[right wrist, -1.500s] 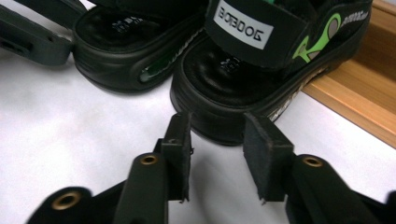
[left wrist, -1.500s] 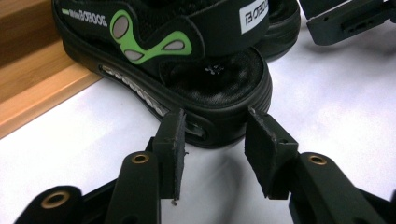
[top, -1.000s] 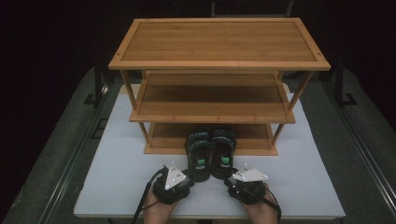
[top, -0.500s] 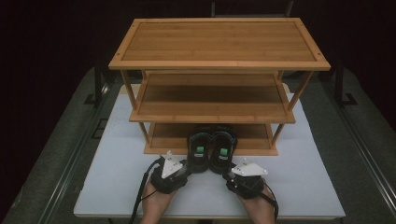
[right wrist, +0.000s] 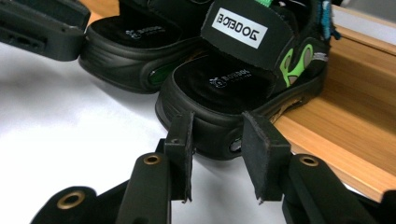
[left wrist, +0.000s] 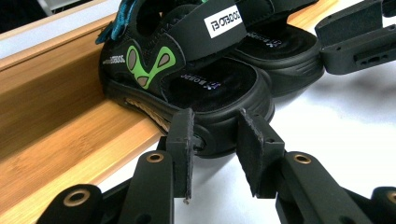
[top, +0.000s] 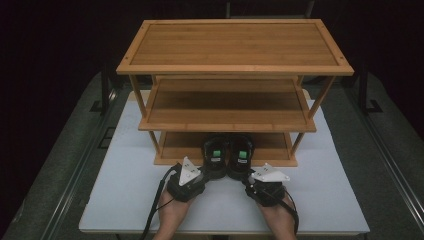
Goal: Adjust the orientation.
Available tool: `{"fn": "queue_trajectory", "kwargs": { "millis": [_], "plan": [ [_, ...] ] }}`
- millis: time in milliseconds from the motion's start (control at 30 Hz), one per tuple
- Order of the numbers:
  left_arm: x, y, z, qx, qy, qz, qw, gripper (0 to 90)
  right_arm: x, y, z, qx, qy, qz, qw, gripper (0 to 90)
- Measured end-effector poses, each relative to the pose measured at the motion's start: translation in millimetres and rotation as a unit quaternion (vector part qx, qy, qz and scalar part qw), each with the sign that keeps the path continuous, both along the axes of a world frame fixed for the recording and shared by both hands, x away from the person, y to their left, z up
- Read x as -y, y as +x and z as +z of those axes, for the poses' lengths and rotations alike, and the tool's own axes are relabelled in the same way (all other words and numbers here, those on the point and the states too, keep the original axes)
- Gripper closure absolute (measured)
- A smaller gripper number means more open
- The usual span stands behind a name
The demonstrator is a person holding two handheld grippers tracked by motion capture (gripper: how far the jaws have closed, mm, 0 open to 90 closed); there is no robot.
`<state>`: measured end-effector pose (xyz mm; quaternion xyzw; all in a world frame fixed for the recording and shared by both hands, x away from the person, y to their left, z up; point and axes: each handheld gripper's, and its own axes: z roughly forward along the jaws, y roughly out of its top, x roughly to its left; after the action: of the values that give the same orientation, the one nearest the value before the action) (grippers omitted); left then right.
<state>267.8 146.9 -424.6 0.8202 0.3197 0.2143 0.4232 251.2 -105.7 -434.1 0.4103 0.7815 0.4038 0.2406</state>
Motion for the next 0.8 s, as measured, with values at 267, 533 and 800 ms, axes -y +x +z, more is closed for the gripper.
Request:
{"fn": "queue_trajectory", "kwargs": {
  "millis": [267, 533, 800],
  "plan": [
    [4.7, 9.1, -2.2, 0.0, -0.002, 0.011, 0.9999, 66.8, 1.5, 10.4, -2.1, 0.002, 0.004, -0.013, 0.9999, 65.3],
    [5.2, 20.3, -5.8, -0.002, -0.001, 0.027, 0.9996, 67.3, 0.3, 18.7, -4.6, 0.002, 0.015, -0.017, 0.9998, 65.3],
    [5.7, 28.5, -10.8, -0.003, 0.003, 0.04, 0.9992, 67.3, -3.2, 25.0, -4.9, 0.001, 0.016, -0.021, 0.9996, 65.3]
  ]
}}
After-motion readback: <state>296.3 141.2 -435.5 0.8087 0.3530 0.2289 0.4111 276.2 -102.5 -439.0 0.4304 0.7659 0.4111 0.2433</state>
